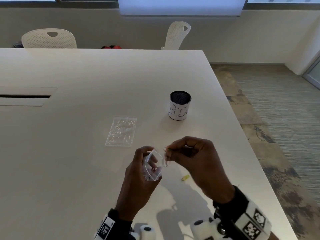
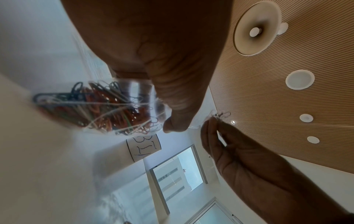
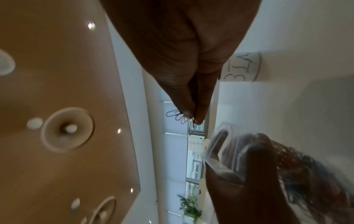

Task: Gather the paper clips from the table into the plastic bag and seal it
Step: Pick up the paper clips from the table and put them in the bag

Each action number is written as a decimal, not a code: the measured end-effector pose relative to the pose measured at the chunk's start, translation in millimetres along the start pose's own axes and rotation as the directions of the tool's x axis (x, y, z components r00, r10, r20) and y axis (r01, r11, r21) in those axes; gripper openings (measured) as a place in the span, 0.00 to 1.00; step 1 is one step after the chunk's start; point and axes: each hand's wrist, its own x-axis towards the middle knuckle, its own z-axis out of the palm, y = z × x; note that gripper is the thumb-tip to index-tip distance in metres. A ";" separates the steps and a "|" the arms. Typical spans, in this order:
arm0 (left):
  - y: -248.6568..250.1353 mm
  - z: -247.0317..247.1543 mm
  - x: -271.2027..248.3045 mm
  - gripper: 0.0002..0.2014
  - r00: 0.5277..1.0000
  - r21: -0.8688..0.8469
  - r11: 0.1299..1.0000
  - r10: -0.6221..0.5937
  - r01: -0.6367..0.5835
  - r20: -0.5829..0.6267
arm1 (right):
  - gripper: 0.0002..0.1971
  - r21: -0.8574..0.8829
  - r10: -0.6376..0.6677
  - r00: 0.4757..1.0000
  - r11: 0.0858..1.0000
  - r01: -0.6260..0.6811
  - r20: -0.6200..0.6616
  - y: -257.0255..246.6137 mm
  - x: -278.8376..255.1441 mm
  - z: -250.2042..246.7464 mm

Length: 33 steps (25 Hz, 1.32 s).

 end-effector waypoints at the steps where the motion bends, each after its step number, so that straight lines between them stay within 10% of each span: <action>1: -0.1 0.1 0.1 0.29 1.000 0.009 1.000 -0.003 0.003 -0.001 | 0.07 -0.101 -0.062 0.998 0.993 0.063 0.009 2.4 0.5 8.2; 8: -3.8 0.8 -0.5 0.30 0.999 0.011 0.999 -0.042 0.043 -0.007 | 0.10 -0.485 -0.250 0.938 0.807 0.338 0.239 16.4 -4.1 23.2; 15: -1.6 0.2 -1.8 0.27 1.000 -0.020 1.000 -0.006 0.006 -0.016 | 0.08 -0.552 -0.266 0.953 0.778 0.301 0.144 5.3 5.7 -7.4; 25: -4.8 3.2 0.0 0.28 1.000 -0.045 0.999 -0.008 0.007 -0.012 | 0.25 -0.926 0.239 0.954 0.368 0.086 0.183 52.3 -9.4 -66.5; 33: -4.3 2.9 0.0 0.28 1.000 -0.026 1.000 0.007 -0.007 0.000 | 0.05 -0.890 0.174 0.946 0.421 0.178 0.272 69.4 -11.9 -37.0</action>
